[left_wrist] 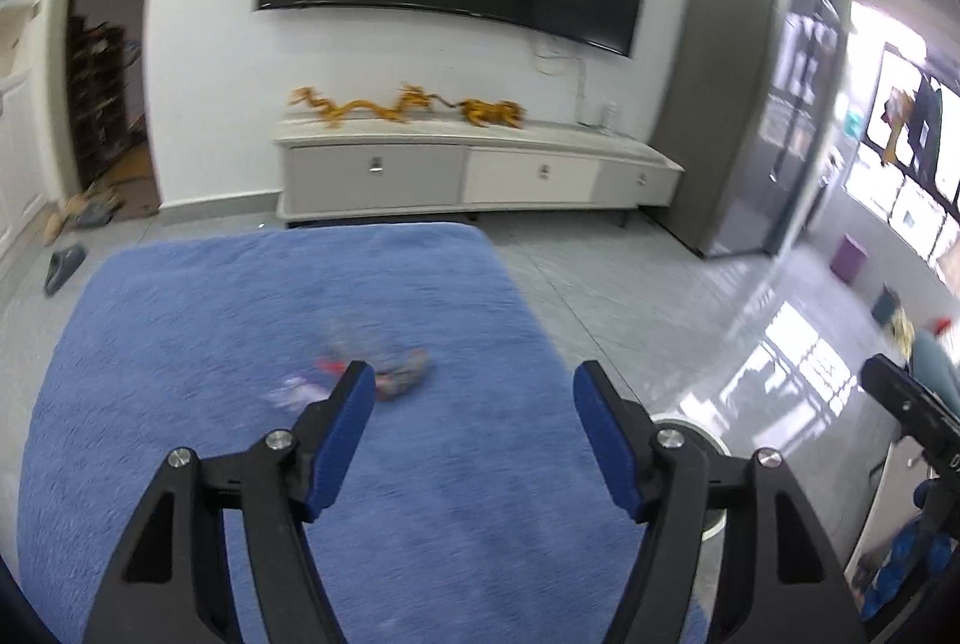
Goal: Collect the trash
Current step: 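Return both tools to the table above the last wrappers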
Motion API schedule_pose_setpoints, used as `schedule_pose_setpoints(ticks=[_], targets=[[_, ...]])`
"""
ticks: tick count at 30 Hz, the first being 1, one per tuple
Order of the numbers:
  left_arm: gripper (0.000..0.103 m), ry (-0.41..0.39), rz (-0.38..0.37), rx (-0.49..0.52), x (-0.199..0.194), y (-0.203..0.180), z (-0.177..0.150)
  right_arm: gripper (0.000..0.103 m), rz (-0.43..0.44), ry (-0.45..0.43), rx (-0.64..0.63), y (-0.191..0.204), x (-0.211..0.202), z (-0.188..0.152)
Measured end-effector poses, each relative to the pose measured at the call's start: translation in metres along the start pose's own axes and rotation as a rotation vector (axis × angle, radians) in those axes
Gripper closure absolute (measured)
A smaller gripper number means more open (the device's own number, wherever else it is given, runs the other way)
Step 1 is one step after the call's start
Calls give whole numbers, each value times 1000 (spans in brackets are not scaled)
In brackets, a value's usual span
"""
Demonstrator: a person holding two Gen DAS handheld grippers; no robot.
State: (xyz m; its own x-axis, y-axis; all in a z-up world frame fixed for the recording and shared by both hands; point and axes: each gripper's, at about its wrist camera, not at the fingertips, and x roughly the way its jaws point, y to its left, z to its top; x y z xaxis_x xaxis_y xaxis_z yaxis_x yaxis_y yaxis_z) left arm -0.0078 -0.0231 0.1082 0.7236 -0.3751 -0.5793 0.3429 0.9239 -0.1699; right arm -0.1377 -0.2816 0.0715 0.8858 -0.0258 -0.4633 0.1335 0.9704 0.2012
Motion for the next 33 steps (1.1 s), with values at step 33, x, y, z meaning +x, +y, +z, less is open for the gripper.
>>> schedule_pose_setpoints(ticks=[33], targets=[[26,68,214,-84,59,124,-30,33,148,161,-121,71,118,-16]])
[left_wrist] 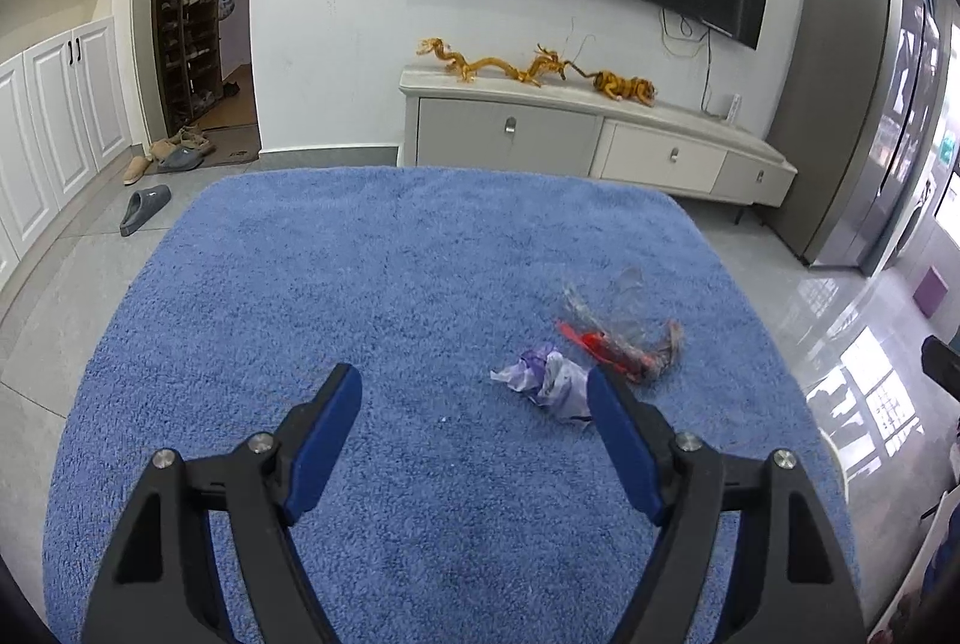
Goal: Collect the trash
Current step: 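Return both tools to the table above the last wrappers, then grasp the purple wrapper with the left tool while the right tool grasps the clear plastic bag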
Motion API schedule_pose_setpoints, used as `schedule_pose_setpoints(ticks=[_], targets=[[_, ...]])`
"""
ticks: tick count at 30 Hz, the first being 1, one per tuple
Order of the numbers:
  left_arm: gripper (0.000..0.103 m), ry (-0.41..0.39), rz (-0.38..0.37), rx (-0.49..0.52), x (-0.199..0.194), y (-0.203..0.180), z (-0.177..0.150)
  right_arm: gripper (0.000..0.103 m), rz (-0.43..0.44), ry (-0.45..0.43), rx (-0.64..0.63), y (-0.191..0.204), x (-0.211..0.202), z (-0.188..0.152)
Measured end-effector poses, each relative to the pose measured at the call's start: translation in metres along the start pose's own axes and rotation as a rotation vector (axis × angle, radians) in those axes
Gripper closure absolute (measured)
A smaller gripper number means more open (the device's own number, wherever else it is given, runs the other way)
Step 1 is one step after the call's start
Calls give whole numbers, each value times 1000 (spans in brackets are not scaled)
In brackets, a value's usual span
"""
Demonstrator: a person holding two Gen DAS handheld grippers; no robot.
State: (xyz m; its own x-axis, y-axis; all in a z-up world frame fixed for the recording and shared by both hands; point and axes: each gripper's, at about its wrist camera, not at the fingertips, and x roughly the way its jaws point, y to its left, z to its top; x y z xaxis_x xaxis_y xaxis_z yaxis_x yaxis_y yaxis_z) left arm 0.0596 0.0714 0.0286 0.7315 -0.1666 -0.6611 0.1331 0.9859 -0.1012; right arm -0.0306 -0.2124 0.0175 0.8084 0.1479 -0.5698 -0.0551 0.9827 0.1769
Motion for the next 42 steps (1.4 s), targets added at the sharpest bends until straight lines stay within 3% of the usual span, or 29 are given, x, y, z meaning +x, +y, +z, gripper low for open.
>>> schedule_pose_setpoints(ticks=[9,33,42], targets=[[26,21,-26,35,16,-17,-2,33,26,46,-8,-1,24,-2],[26,55,-84,61,46,-16,0,33,71,104,-29,15,60,-1],[26,88,-149,154,64,-34,5,33,104,136,-21,16,81,0]])
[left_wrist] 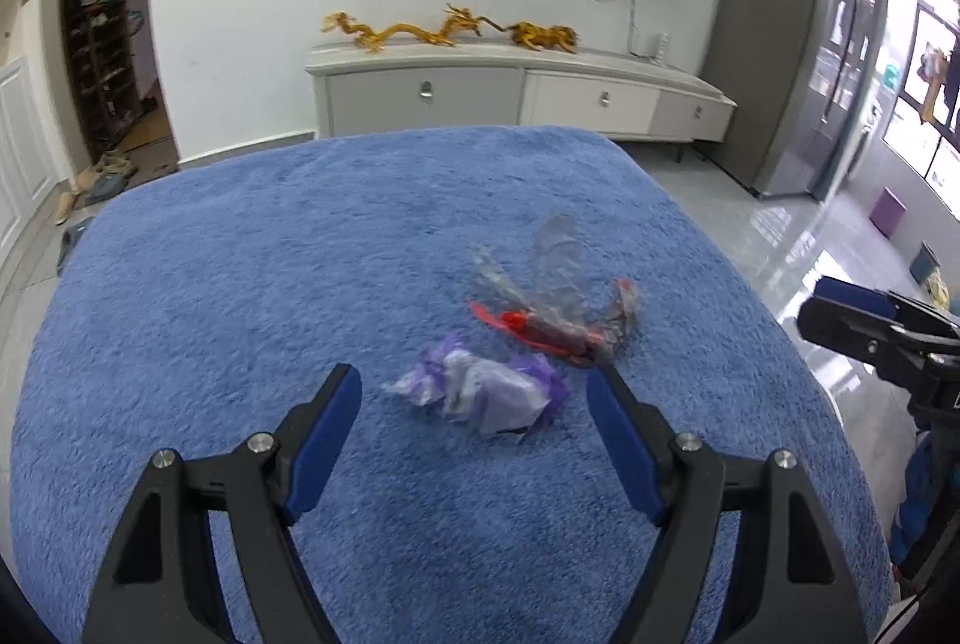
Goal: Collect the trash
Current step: 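Grasp the purple wrapper with the left tool while the right tool grasps the clear plastic bag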
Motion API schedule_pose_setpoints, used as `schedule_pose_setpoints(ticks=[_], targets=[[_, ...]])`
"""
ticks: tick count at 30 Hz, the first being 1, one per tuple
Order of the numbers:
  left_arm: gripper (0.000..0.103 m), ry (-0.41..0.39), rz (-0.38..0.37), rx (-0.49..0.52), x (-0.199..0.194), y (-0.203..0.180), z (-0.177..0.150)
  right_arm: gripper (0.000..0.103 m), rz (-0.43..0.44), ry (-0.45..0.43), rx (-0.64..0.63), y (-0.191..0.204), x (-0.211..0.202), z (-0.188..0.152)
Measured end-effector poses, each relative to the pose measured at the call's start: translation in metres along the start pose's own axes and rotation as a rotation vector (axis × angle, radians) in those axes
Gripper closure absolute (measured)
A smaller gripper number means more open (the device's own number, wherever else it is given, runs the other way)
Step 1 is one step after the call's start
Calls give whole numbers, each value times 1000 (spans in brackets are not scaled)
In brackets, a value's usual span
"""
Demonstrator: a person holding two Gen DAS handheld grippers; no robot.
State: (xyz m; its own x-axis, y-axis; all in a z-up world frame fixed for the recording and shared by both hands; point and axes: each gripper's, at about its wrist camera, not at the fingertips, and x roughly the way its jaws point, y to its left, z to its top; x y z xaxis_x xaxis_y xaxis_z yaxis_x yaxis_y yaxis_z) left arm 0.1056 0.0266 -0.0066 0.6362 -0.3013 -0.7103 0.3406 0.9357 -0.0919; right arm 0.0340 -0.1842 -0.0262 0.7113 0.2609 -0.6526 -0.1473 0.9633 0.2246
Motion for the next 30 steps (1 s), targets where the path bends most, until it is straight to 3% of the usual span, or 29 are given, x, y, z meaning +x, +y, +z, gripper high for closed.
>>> schedule_pose_setpoints(ticks=[7,15,24,26,30], targets=[[26,63,-15,-4,32,1,2,33,25,22,1,5,18,7],[27,87,-65,-80,45,19,0,33,106,66,54,6,53,16],[39,70,-91,-62,45,17,-3,59,191,140,87,11,93,17],[41,68,-96,-65,44,16,-3,70,205,149,86,12,98,15],[47,63,-105,-65,43,17,-5,82,220,146,68,13,94,12]])
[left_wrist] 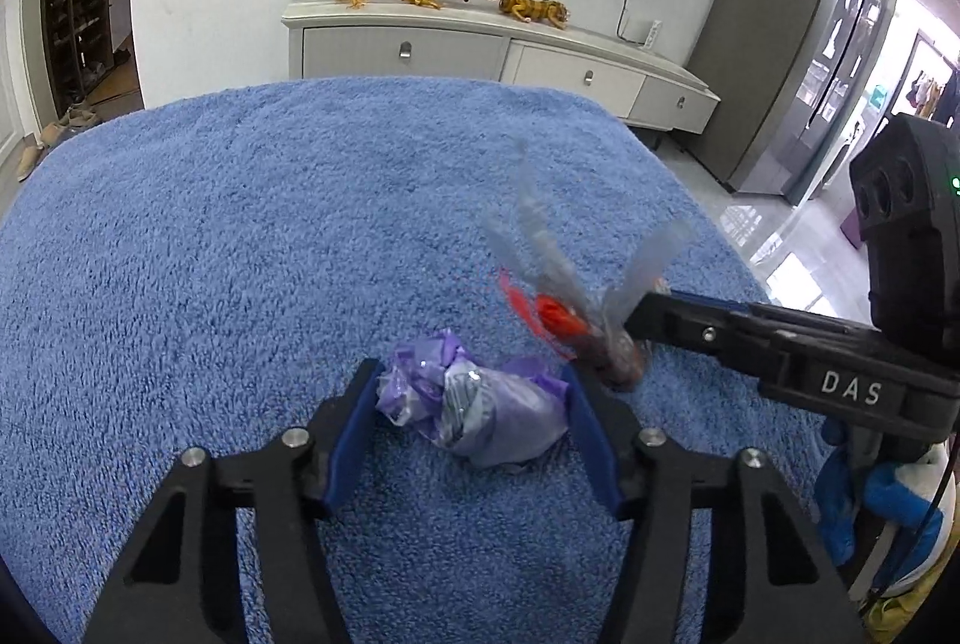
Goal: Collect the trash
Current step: 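Grasp the purple wrapper with the left tool while the right tool grasps the clear plastic bag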
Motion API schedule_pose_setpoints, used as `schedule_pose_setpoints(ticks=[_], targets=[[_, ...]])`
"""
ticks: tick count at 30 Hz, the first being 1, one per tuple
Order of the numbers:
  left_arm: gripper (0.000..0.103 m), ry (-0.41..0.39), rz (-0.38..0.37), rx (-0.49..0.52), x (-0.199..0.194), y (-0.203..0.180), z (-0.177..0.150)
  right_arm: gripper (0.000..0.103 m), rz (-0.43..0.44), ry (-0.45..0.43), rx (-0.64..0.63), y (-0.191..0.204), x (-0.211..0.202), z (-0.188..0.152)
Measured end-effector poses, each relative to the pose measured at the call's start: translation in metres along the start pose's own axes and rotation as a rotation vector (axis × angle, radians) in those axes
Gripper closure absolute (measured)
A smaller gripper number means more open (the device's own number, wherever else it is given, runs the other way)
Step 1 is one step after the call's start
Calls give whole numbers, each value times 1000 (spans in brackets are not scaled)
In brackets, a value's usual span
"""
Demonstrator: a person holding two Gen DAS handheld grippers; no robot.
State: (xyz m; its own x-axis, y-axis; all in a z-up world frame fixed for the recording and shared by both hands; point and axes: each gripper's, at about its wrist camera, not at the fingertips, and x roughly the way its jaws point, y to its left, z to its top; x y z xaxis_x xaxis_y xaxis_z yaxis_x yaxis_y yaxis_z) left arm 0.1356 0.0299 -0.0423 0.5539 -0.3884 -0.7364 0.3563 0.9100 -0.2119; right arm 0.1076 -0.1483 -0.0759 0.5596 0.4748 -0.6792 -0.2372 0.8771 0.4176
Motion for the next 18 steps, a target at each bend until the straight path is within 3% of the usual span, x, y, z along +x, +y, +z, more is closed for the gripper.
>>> schedule_pose_setpoints(ticks=[2,9,18], targets=[[50,-6,-2,2,-3,-1,-2,90,8,-14,1,-1,-7,-2],[56,-36,-8,3,-22,-8,-8,91,-10,-73,19,-4,-44,-15],[57,-104,-17,25,-78,-25,-18,91,-50,-138,-2,10,-101,-38]])
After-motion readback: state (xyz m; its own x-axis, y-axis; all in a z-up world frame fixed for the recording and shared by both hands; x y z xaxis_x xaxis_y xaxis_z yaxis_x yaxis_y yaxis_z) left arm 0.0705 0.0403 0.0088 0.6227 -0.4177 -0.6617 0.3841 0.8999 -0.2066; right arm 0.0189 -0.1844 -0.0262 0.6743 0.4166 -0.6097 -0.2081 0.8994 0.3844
